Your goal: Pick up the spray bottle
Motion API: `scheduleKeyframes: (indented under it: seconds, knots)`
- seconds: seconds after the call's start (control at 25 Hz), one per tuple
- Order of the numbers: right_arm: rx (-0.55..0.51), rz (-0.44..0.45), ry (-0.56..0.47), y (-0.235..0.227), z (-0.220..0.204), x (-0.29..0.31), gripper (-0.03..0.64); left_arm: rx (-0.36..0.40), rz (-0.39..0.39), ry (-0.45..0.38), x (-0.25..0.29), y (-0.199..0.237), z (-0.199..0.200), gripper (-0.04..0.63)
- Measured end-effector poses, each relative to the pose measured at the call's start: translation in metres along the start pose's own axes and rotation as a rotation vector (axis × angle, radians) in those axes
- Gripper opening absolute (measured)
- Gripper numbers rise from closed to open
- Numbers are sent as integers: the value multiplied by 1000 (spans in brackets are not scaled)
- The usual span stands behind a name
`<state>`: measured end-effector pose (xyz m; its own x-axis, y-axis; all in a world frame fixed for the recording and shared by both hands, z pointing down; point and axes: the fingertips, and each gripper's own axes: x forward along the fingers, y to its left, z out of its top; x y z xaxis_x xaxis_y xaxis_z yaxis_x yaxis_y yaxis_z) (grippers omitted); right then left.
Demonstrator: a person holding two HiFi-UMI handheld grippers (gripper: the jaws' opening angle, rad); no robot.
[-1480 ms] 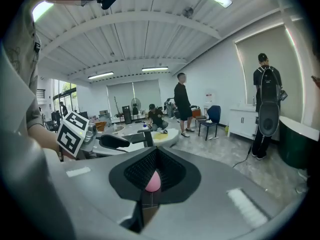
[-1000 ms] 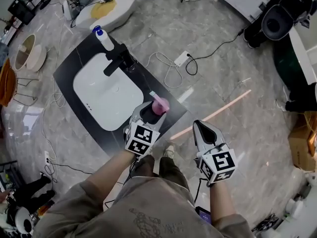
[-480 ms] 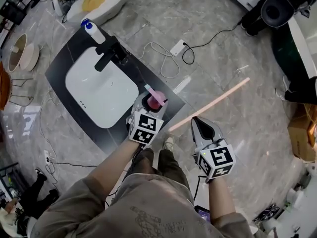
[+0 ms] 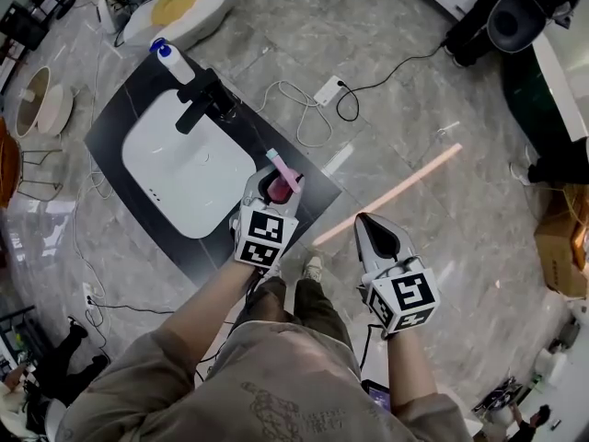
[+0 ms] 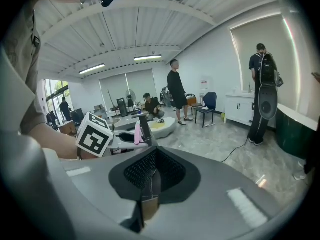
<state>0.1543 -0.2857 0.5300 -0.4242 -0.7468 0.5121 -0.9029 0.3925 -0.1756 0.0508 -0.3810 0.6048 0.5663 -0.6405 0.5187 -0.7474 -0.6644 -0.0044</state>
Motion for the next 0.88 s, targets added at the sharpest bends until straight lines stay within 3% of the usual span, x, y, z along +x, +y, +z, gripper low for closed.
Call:
scheduleKeyframes:
  seconds: [0.36,0.88]
  knots:
    - [-82,5,-112,14,59,-26,29,29,-25,-29,-43,-1,51,158]
    - [-212,-46,-361,43,151,-110,29,114,-56,-214,-127,-5,151,158]
